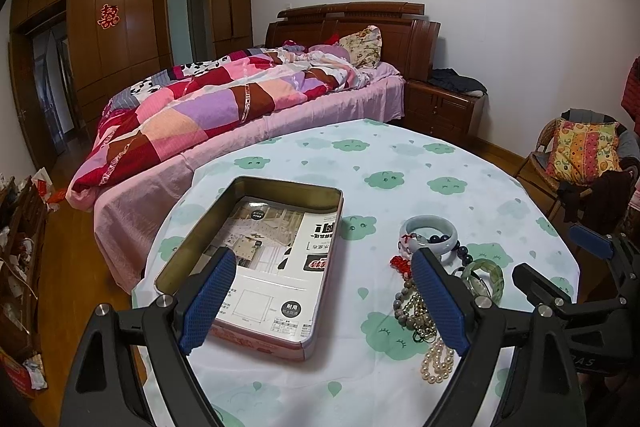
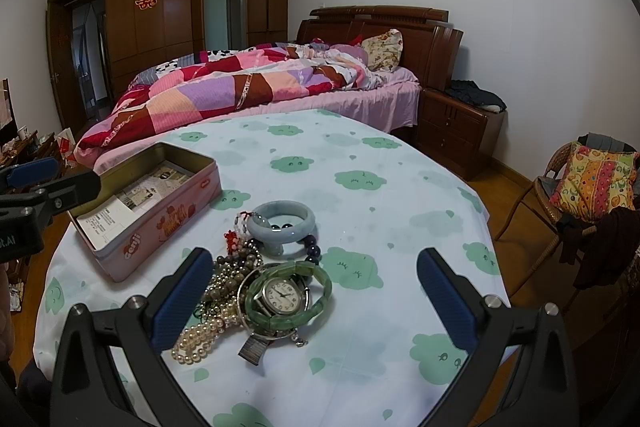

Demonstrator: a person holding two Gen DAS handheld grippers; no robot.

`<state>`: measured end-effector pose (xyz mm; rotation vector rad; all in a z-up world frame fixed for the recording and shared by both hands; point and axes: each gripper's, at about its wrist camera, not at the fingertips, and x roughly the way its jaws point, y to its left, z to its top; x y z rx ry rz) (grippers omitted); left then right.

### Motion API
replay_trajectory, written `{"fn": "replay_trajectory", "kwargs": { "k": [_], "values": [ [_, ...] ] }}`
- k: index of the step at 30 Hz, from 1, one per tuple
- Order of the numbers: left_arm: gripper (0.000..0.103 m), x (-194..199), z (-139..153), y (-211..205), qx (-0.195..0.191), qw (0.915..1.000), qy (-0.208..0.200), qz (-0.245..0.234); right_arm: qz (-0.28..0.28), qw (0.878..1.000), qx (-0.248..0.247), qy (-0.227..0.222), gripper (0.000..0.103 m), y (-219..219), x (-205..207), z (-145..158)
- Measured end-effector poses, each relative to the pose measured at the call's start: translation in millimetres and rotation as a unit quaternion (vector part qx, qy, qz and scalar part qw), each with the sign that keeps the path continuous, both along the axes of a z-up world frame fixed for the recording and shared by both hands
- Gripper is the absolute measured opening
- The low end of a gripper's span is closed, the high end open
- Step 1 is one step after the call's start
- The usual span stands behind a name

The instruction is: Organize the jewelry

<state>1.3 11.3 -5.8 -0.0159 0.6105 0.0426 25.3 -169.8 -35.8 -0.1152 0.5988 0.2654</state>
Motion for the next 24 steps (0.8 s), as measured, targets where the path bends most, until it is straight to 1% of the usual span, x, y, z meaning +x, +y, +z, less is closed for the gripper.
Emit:
{"fn": "replay_trajectory", "kwargs": {
  "k": [21,24],
  "values": [
    [0.089,-0.2,-1.8,1.0,0.0,1.0,0.001,-0.001,0.0,1.0,0.001,0.003,0.103,0.1,0.6,-0.1],
    [0.089,-1.8,-7.2,1.8,-0.001,1.0,0.003,-0.004,0.003,1.0,0.005,0.006,0.103,0.2,-1.0,-2.3]
  ]
}}
